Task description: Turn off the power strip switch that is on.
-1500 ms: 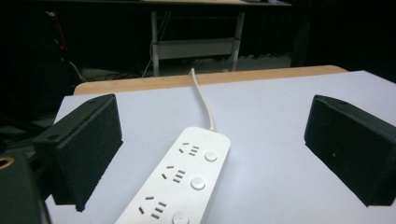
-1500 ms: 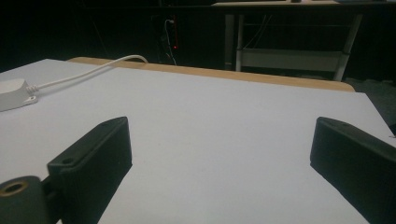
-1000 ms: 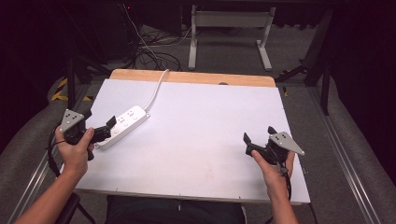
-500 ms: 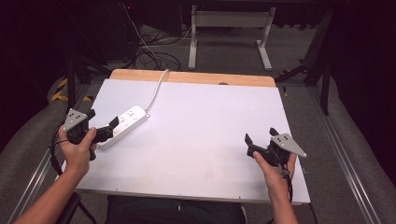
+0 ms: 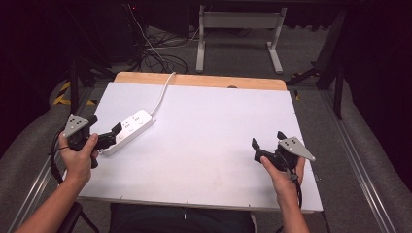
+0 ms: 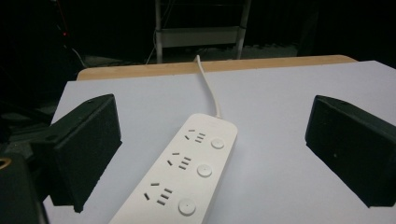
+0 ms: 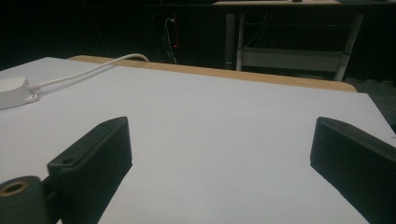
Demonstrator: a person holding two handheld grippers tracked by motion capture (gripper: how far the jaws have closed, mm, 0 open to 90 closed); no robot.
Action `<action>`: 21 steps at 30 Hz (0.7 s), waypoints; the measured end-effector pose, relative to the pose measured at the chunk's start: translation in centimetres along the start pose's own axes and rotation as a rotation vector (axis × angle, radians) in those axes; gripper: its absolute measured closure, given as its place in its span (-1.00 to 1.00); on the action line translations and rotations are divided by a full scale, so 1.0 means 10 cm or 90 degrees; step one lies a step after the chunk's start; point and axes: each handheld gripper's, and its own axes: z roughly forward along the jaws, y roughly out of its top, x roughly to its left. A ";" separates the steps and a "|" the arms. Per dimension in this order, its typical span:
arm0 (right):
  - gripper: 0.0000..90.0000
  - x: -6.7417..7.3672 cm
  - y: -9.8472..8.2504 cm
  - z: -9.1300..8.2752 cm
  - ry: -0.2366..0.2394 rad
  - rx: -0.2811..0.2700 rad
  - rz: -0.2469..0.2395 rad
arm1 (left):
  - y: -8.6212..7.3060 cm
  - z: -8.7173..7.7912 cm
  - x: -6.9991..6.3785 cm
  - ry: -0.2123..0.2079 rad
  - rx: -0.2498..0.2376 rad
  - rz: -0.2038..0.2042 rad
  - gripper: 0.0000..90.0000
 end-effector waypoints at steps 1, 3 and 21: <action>-0.86 0.01 0.00 0.01 0.002 0.001 -0.002 | 0.00 -0.01 0.01 0.002 0.000 -0.002 -0.91; -0.86 0.02 0.01 0.03 0.006 0.000 -0.004 | -0.01 -0.02 0.02 0.005 0.000 -0.004 -0.91; -0.86 -0.01 -0.01 0.03 0.004 0.002 -0.001 | -0.01 0.05 0.02 -0.008 0.012 -0.010 -0.91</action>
